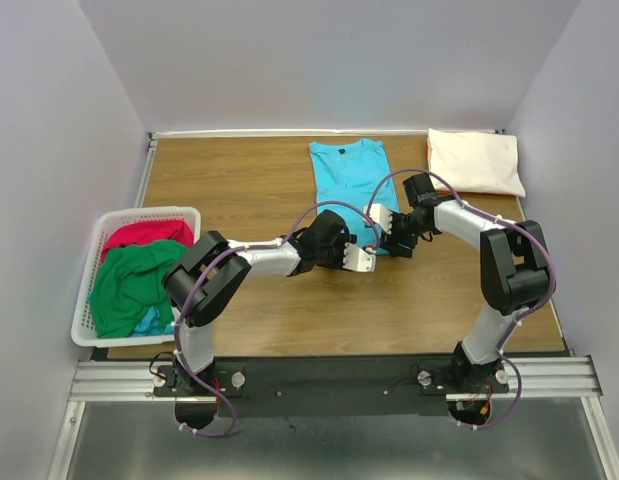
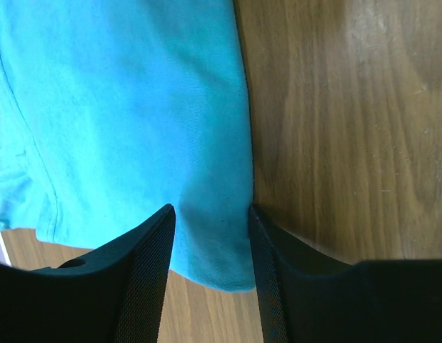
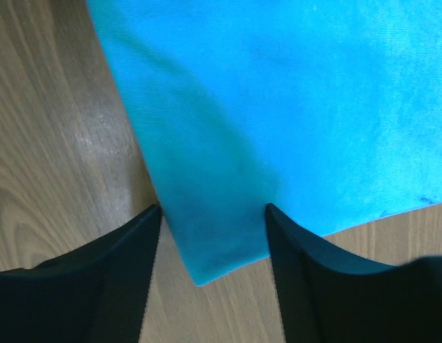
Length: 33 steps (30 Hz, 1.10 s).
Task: Fold and stack the t-shirts
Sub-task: Fold the tshirt
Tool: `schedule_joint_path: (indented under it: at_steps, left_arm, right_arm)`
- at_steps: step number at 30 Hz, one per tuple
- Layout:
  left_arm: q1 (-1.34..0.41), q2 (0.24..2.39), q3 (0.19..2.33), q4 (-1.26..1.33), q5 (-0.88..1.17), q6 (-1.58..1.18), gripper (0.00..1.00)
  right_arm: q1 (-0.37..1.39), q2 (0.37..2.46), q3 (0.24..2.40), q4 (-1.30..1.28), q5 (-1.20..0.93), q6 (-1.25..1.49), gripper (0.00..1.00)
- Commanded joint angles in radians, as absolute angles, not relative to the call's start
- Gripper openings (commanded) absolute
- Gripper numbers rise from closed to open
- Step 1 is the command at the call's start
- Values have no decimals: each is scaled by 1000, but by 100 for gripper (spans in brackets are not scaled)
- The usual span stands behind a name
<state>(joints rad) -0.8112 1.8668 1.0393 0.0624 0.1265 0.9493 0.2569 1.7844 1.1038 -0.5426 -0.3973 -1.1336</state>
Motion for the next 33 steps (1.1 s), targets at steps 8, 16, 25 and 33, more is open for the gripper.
schedule_joint_path:
  at_steps: [8, 16, 25, 33]
  left_arm:
    - [-790, 1922, 1017, 6, 72, 922, 53]
    - [-784, 1974, 1069, -48, 101, 900, 0]
    - [-834, 1773, 957, -84, 254, 891, 0]
    - [-983, 1641, 930, -256, 406, 822, 0]
  right_arm:
    - [258, 1852, 1083, -499, -364, -1077, 42]
    - [258, 1819, 1042, -502, -380, -1065, 5]
    - [262, 1677, 974, -688, -443, -1109, 0]
    - [276, 1407, 836, -983, -531, -1160, 0]
